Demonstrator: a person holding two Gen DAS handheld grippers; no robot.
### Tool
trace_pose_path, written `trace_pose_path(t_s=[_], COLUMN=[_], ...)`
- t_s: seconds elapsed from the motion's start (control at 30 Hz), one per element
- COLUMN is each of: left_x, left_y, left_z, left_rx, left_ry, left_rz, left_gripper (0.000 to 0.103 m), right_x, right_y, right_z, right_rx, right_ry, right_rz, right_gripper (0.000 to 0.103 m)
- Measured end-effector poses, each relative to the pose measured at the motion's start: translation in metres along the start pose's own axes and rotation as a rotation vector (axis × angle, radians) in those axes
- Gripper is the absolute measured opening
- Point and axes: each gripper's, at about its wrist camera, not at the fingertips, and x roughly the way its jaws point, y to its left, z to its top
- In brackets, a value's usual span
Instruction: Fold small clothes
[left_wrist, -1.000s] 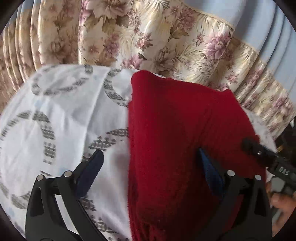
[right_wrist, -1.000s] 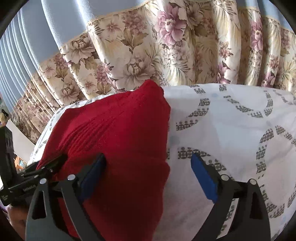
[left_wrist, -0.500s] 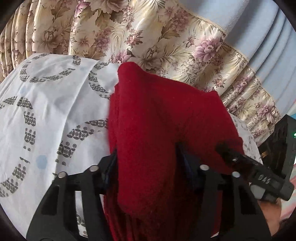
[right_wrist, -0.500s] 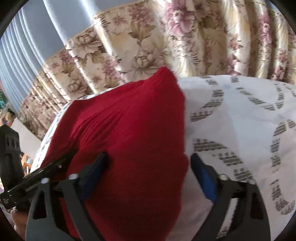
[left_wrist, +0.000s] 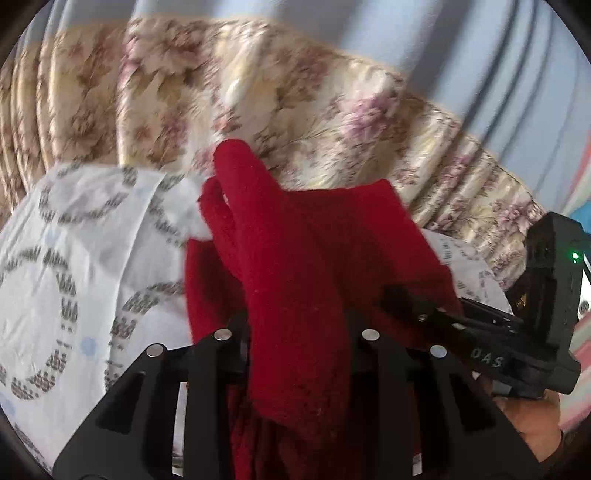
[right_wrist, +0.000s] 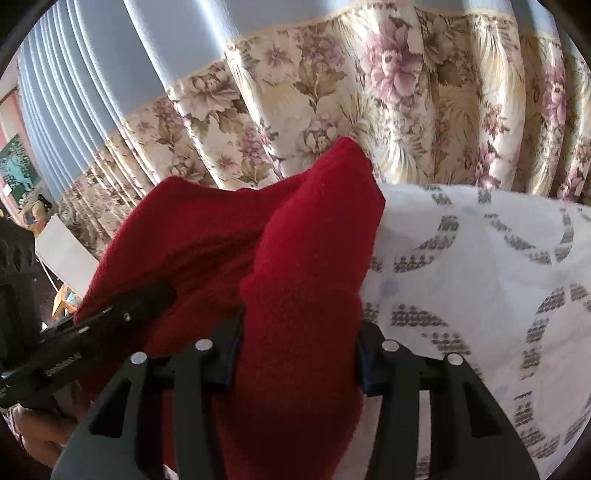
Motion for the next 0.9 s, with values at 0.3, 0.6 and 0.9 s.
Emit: trace_pose_path(t_s=[0.3, 0.6, 0.9], left_x=[0.041, 0.111, 0.095], left_y=[-0.094, -0.168, -0.159], left_z=[0.011, -0.022, -0.035], left_rx=[0.049, 0.171, 0.278], left_ry=[0.042, 0.068, -0.02], left_rz=[-0.092, 0.131, 0.246], left_gripper=[0.029, 0.076, 0.1], right_x=[-0.076, -0.068, -0.082], right_y=[-0.085, -0.172, -0.175], right_z=[0.028, 0.011, -0.023], right_rx=[0.006, -0.064, -0.008], right_ry=[-0.041, 0.041, -0.093], right_rz=[-0.096, -0.323, -0.44], right_gripper=[0.046, 0.056, 0.09])
